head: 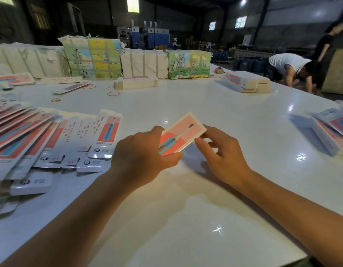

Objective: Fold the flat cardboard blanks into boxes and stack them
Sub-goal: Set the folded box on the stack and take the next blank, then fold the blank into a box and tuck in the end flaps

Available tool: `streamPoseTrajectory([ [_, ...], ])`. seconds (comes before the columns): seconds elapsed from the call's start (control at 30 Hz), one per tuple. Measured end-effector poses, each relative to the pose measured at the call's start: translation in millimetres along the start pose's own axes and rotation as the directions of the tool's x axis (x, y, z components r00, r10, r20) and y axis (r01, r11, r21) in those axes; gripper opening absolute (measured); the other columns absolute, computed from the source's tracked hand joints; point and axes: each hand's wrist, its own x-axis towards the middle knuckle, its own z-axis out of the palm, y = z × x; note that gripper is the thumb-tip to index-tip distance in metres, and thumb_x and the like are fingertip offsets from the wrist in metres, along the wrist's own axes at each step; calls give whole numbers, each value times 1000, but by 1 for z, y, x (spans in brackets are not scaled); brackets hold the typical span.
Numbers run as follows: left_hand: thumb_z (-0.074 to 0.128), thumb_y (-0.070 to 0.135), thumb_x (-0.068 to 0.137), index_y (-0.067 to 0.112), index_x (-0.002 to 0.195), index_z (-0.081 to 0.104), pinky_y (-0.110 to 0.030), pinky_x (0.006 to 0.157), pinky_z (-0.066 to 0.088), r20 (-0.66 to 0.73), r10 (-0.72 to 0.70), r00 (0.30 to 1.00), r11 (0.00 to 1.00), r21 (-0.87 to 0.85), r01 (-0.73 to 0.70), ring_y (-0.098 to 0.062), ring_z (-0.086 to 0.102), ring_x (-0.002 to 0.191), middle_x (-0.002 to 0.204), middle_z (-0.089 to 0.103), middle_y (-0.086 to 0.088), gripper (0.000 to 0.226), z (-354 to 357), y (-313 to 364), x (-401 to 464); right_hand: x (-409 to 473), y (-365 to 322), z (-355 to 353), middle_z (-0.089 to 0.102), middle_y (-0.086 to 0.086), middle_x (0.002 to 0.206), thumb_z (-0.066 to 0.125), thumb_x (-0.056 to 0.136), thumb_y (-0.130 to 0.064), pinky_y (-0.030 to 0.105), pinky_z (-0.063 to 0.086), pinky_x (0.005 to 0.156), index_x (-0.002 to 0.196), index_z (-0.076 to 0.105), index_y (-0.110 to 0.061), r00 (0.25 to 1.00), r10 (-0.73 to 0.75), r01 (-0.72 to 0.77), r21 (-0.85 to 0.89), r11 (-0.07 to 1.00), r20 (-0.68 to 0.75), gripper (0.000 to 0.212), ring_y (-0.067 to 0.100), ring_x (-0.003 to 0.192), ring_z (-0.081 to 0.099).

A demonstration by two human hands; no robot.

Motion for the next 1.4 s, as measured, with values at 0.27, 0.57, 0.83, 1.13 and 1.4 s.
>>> streamPoseTrajectory([
  [0.27,62,67,70,37,112,47,-8,48,19,78,163,983,985,49,-167,-3,40,50,86,63,11,55,-9,-5,-5,7,7,-6,28,16,149,56,89,-16,38,40,104,143,30,-14,893,-333,409,-237,881,304,60,31,131,38],
  [0.57,24,62,90,17,116,56,-56,76,49,-235,441,866,897,115,-426,-34,55,105,121,59,-8,61,27,1,-1,36,31,-58,53,18,124,62,89,-29,39,40,90,137,48,-14,988,-82,143,-603,785,128,52,34,112,44],
  [0.83,44,44,75,36,113,46,-56,63,52,-144,434,889,856,-242,-457,-12,51,93,118,48,25,39,83,-23,-7,50,84,-256,51,13,119,51,92,-30,40,45,88,126,58,-24,779,-2,-494,-616,614,-627,35,30,109,47],
  [1.13,41,43,75,29,114,48,-46,62,51,-77,398,914,882,-242,-404,-13,47,83,115,44,28,41,82,-19,0,-12,133,-326,46,17,126,39,92,-22,50,31,99,117,57,-19,541,338,-828,-558,53,-770,32,37,120,37],
  [1.4,35,40,77,32,90,63,-29,61,49,42,366,930,924,-138,-357,-11,54,84,90,57,18,31,39,13,-8,61,64,-202,54,10,133,52,91,-21,48,34,99,120,63,-20,885,101,-435,-732,525,-454,31,32,126,41],
])
